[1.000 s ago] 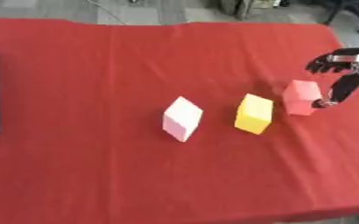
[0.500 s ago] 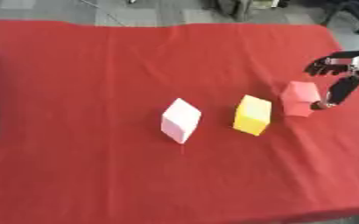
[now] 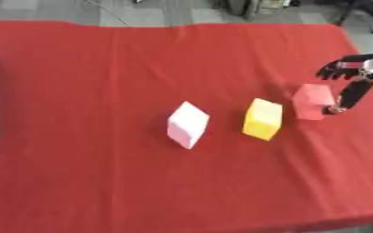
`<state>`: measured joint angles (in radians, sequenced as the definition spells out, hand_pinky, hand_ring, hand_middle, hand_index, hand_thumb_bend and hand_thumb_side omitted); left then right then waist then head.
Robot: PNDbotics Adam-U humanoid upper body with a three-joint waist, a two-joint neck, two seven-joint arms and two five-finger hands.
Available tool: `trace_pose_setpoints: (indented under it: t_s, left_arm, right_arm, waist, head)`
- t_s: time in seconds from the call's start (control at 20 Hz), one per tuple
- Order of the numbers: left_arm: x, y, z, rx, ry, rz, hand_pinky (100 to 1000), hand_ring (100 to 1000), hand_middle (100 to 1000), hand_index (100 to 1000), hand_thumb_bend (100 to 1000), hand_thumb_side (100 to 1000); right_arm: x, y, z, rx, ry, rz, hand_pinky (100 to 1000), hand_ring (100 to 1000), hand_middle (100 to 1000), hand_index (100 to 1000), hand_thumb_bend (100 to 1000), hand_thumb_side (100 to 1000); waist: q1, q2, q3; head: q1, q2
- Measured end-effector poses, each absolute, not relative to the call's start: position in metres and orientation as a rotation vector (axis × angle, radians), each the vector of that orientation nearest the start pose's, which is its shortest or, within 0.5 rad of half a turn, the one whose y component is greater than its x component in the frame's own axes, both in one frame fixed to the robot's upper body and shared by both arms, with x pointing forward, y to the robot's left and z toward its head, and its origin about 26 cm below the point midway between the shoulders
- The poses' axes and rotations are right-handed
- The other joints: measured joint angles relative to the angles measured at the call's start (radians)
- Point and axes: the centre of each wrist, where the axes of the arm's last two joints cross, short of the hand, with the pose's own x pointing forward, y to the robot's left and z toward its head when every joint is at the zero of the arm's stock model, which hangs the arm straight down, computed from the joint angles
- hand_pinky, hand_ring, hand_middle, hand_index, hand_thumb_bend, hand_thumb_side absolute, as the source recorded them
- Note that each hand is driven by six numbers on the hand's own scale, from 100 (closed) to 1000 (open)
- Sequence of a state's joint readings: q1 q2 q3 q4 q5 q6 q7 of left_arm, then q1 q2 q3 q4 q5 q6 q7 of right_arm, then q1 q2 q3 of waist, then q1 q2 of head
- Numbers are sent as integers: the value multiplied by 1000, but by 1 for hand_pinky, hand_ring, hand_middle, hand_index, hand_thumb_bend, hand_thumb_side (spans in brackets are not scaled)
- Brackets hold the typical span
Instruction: Pick up the objects with one hand, pass them to the other hand, and then place them into the box on the other side of the table.
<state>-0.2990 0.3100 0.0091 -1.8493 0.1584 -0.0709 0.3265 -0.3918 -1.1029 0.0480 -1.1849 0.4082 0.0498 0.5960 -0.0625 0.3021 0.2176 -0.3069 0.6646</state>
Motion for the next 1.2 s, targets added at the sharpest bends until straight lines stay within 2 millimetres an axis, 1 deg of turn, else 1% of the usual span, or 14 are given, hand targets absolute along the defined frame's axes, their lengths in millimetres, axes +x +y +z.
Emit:
trace_pose_setpoints:
  t_s: [0.3, 0.8, 0.9, 1.0, 1.05, 1.1, 1.2]
  left_arm:
    - [322, 270, 167, 179, -2214, 117, 816, 649, 817, 821, 311, 822]
    - [322, 270, 167, 179, -2212, 115, 816, 649, 817, 822, 310, 823]
    - [322, 270, 167, 178, -2212, 116, 816, 648, 818, 821, 310, 823]
    - [322, 270, 167, 178, -2212, 116, 816, 648, 818, 822, 310, 824]
    - [322, 270, 167, 178, -2212, 116, 816, 648, 818, 822, 309, 824]
    - [322, 270, 167, 177, -2212, 116, 816, 648, 818, 822, 309, 824]
    - [321, 270, 167, 175, -2212, 117, 816, 648, 818, 822, 309, 824]
  right_arm:
    - [331, -523, 218, -848, -805, 1125, 947, 939, 867, 925, 495, 100]
    - [333, -520, 210, -812, -801, 1141, 945, 935, 834, 891, 490, 100]
    - [333, -520, 208, -806, -800, 1142, 942, 927, 796, 855, 478, 100]
    - [333, -520, 206, -801, -800, 1138, 938, 920, 778, 839, 464, 100]
    - [334, -520, 206, -803, -801, 1136, 934, 910, 748, 808, 443, 100]
    - [334, -520, 206, -808, -805, 1133, 931, 905, 734, 792, 438, 100]
    - [335, -519, 208, -822, -822, 1122, 922, 879, 676, 738, 422, 100]
  waist:
    - [4, 1, 4]
    - [5, 4, 4]
    - [4, 4, 4]
    - [4, 4, 5]
    - [4, 4, 5]
    - [4, 4, 5]
    - [4, 4, 5]
  head:
    - [-4, 0]
    - [-5, -1]
    - [-5, -1]
    - [-5, -1]
    - [-5, -2]
    - [-5, -3]
    - [-5, -3]
